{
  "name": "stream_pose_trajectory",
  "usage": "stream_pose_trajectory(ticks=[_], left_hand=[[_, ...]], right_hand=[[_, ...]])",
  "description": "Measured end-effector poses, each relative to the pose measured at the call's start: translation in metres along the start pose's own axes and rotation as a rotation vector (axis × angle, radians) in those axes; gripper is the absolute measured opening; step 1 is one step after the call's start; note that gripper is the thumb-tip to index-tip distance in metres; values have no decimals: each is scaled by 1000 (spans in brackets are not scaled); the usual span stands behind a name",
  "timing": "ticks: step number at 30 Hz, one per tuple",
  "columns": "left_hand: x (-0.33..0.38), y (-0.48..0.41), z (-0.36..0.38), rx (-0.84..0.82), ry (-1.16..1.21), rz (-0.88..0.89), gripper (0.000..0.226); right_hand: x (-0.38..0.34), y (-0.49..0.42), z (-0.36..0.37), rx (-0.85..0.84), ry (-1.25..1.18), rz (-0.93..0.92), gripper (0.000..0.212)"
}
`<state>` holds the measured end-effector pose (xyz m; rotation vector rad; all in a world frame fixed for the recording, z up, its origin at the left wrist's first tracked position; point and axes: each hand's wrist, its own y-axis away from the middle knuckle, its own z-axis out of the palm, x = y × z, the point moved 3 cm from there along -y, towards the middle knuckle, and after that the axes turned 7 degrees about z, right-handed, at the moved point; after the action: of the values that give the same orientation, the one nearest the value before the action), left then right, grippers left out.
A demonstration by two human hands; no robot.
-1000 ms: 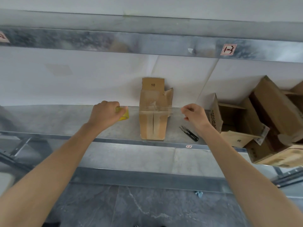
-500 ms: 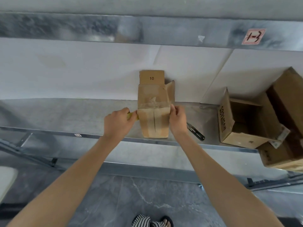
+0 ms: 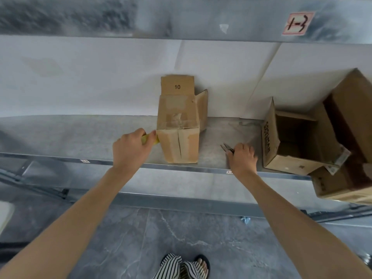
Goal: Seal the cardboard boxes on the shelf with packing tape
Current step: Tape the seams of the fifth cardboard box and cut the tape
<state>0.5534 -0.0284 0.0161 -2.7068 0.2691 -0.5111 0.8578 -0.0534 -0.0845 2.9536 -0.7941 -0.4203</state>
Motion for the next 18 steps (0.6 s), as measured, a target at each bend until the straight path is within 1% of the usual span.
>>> stream_pose_trajectory(ticks=[1, 2, 4, 5, 6, 8, 10, 12, 14, 16, 18], left_hand=[[1, 1, 0, 9, 0, -3, 42], [1, 2, 0, 13, 0, -7, 42], [1, 3, 2, -8, 22, -50, 43], [0, 3, 3, -36, 50, -103, 44], [-2, 3, 4, -72, 88, -167, 43], [-4, 2, 9, -170, 196, -271, 36], [0, 1, 11, -293, 349, -301, 31], [6, -3, 13, -377, 446, -269, 25], [12, -6, 14, -443, 490, -228, 18], [17, -9, 14, -503, 568, -184, 15], [20, -12, 15, -571, 684, -132, 21]], right_hand=[[-1, 0, -3, 0, -36, -2, 34], [-3, -2, -8, -5, -122, 16, 32], [-10, -3, -22, -64, -425, 81, 26], [-17, -3, -32, -85, -573, 95, 26], [-26, -3, -45, -73, -671, 80, 26], [-50, 3, -76, 3, -800, -18, 21], [-79, 15, -108, 75, -880, -171, 16], [-110, 28, -127, 87, -896, -324, 13], [-140, 39, -132, 34, -804, -402, 14], [-161, 45, -126, -14, -680, -414, 17], [-169, 46, -118, -11, -595, -380, 16]])
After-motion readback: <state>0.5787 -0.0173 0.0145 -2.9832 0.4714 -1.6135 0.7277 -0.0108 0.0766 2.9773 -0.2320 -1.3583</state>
